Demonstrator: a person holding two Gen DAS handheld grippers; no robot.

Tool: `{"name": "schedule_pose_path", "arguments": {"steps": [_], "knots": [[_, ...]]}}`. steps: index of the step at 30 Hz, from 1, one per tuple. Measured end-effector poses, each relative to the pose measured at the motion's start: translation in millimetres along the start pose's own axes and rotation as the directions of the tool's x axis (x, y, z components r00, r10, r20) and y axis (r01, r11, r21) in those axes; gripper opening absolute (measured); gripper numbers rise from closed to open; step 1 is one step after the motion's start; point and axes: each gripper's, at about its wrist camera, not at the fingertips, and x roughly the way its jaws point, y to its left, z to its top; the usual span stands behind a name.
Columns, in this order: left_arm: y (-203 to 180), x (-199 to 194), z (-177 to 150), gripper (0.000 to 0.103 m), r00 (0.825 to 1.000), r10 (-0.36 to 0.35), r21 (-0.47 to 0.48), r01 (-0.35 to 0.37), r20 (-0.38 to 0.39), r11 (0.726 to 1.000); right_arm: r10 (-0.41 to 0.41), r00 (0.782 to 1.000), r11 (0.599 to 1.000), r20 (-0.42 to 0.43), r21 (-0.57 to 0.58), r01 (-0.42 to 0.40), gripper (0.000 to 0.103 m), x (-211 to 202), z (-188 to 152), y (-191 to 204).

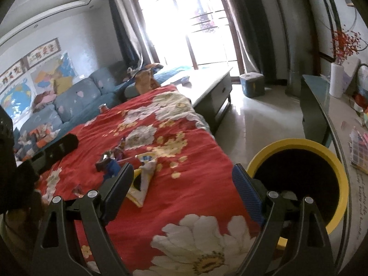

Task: Collect trash
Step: 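Move both open tools back toward the trash on the bedspread, then grasp the green snack wrapper with the left tool while the right tool grasps the yellow-white bag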

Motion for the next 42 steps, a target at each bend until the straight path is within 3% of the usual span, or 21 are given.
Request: {"name": "schedule_pose_path", "arguments": {"steps": [8,24,28,32,39,42], "knots": [[33.5,-1.4,2.4,0.092,0.999,0.051,-0.078,-0.051,0.000,0.996,0.032,0.999,0.999,-0.031,-0.034,-0.034,0.084,12.8,-0.8,21.5],[103.6,12.0,-4.8,0.092,0.988,0.141,-0.230,-0.151,-0.060,0.961,0.052,0.992,0.991,-0.112,-0.114,-0.065,0.084,55.3,-14.6,55.2],[118.8,23.6,-7.6,0.092,0.987,0.131,-0.273,-0.152,-0.094,0.950,0.049,0.989,0.989,-0.141,-0.128,-0.068,0.084,70.6,-20.7,57.9],[127.7,39.9,-11.1,0.092,0.989,0.076,-0.338,-0.117,-0.130,0.934,0.049,0.982,0.987,-0.184,-0.140,-0.075,0.084,87.5,-27.8,61.1],[123.8,60.9,-19.3,0.074,0.983,-0.005,-0.376,-0.065,-0.182,0.924,0.062,0.972,0.980,-0.227,-0.169,-0.101,0.084,105.7,-36.0,70.4],[121.2,67.6,-23.3,0.072,0.979,-0.030,-0.390,-0.052,-0.201,0.919,0.066,0.968,0.981,-0.243,-0.163,-0.107,0.082,112.1,-39.0,70.6]]}}
